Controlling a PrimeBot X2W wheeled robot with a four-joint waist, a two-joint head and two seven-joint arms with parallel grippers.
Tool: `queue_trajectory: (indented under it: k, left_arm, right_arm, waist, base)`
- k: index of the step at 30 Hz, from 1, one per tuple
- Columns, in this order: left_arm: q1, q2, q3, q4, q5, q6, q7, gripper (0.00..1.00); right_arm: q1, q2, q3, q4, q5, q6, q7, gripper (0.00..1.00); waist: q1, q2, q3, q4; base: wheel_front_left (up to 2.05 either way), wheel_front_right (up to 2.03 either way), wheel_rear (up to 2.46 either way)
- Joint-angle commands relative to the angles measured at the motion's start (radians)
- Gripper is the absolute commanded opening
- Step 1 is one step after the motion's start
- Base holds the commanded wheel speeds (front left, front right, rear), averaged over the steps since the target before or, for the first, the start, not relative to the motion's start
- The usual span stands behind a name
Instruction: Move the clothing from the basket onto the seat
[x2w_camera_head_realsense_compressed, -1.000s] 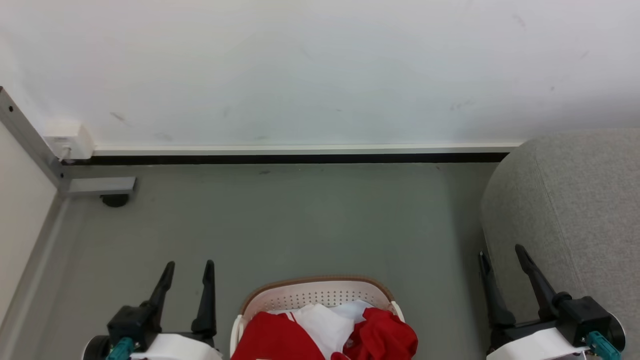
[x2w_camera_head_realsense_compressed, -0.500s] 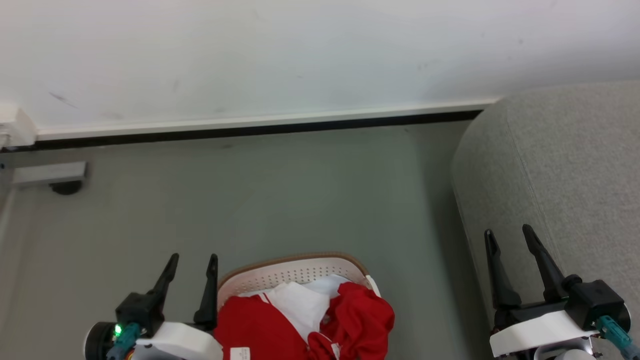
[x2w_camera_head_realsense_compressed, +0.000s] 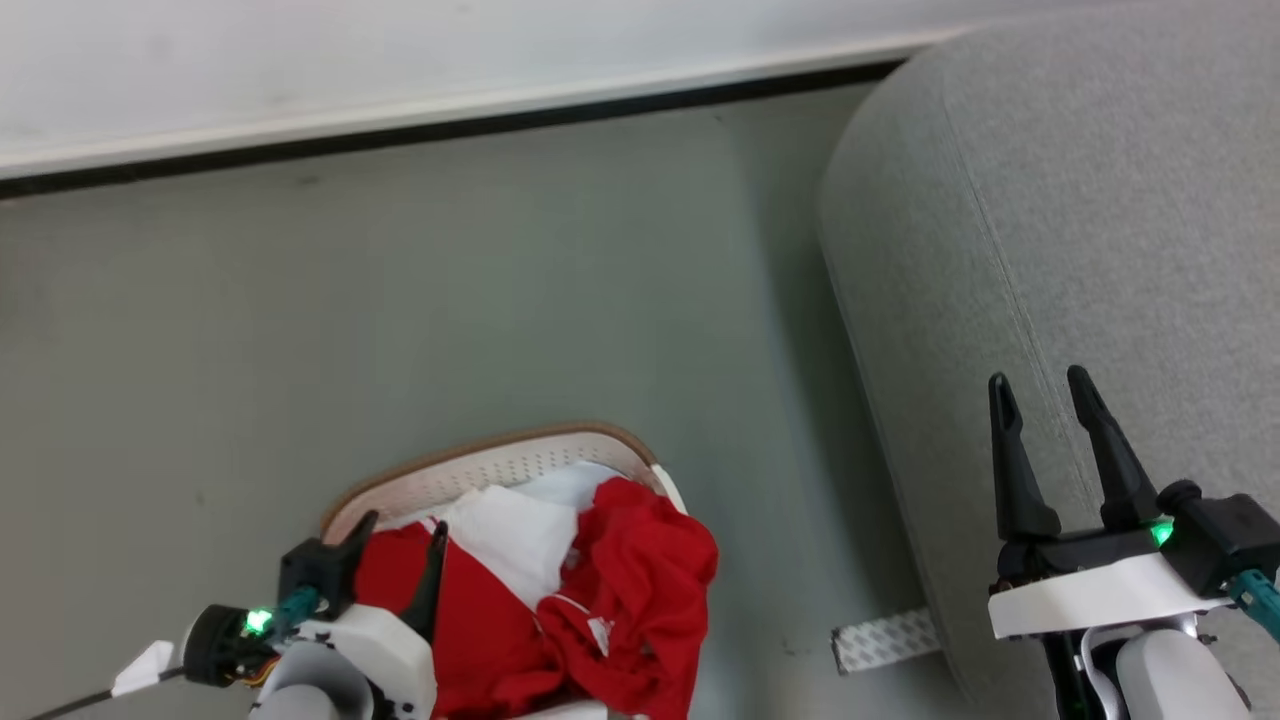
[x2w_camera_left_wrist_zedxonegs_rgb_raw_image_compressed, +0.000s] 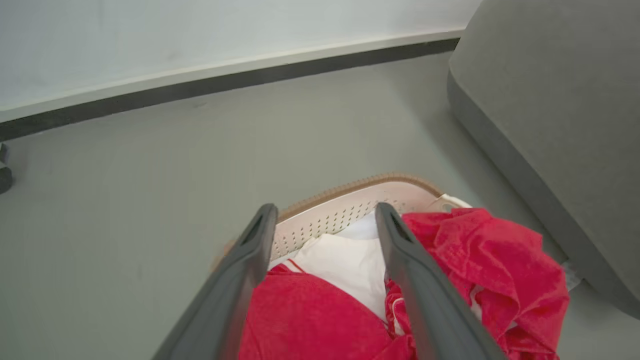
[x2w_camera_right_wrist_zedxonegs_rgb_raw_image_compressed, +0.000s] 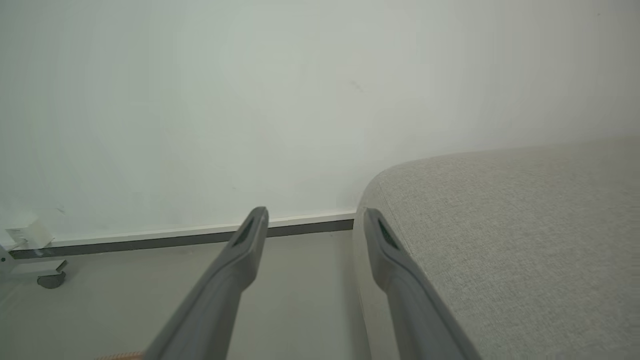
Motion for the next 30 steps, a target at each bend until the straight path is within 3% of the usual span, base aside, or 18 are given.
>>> queue_trajectory:
  k: [1, 15, 30]
  left_arm:
    - [-0.031, 0.017, -0.012, 0.045, 0.015, -0.005, -0.001, 1.00]
    - [-0.266, 0.081, -0.253, 0.455, 0.054, -0.023, 0.103, 1.00]
    - [-0.399, 0.150, -0.526, 0.588, -0.025, -0.024, 0.223, 1.00]
  right_arm:
    - [-0.023, -0.002, 0.001, -0.008, 0.012, -0.002, 0.000, 1.00]
    - [-0.099, -0.002, 0.017, -0.044, 0.077, -0.002, 0.000, 1.00]
    - [-0.150, -0.001, 0.064, -0.066, 0.150, -0.002, 0.000, 1.00]
  waist:
    - [-0.0002, 0.0000, 0.066, -0.054]
    - [-0.0002, 0.0000, 0.250, -0.137]
    - [-0.0002, 0.0000, 0.407, -0.216]
  base:
    - [0.00, 0.00, 0.00]
    - [0.00, 0.00, 0.00]
    - [0.00, 0.00, 0.00]
